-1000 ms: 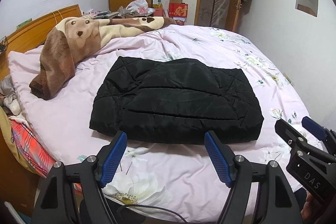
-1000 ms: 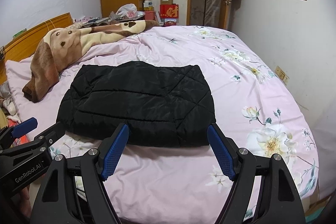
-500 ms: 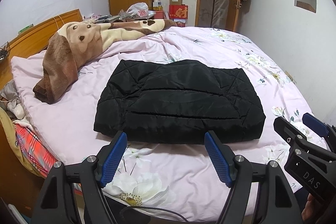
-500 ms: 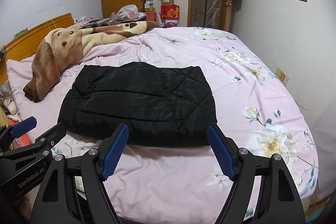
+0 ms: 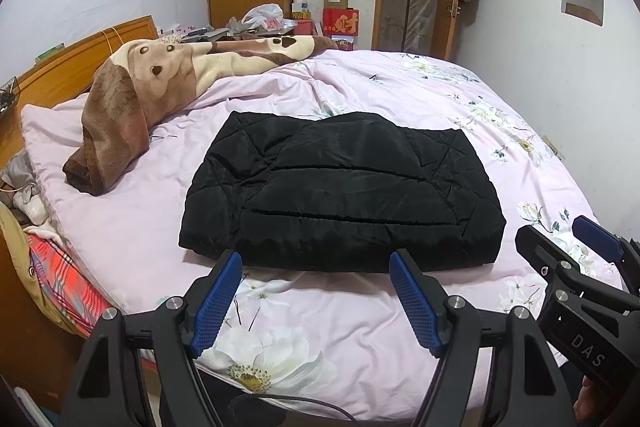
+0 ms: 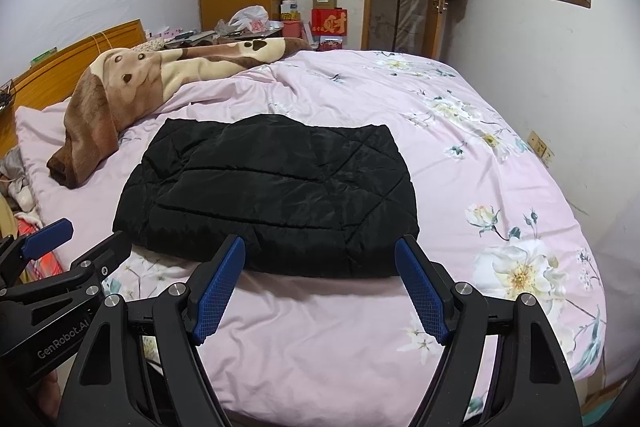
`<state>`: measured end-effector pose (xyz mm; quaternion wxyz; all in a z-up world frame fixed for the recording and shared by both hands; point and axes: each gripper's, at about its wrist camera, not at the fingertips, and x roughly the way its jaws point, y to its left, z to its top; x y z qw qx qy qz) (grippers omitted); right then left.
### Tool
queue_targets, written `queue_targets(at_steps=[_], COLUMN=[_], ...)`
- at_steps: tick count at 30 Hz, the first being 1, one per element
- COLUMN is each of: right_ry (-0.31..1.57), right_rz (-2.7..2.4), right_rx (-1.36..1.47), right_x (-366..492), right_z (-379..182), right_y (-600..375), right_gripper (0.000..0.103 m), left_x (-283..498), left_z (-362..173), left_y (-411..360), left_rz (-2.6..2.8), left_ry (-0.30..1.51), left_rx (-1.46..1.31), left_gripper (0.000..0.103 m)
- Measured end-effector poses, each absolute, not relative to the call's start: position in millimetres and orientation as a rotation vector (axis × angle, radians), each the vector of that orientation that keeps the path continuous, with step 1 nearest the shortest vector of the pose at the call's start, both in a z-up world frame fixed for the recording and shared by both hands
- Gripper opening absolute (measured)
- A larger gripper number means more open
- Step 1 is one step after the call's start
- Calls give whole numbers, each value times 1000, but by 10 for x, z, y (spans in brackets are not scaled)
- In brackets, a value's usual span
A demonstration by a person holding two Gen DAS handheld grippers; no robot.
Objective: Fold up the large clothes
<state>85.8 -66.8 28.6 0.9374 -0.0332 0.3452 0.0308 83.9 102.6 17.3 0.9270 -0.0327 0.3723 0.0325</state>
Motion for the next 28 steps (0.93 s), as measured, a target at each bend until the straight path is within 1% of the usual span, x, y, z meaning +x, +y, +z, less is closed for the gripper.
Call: queue_targets(at_steps=[28], right_ry=[708], right_rz=[65], right_rx=[-70], right_x=[845], right_z=[281], right_y=[-646], right_gripper=[77], left_x=[797], left_z=[140], left_y=[978], left_rz=[67], left_ry=[769], left_rx=[-100], left_gripper=[76])
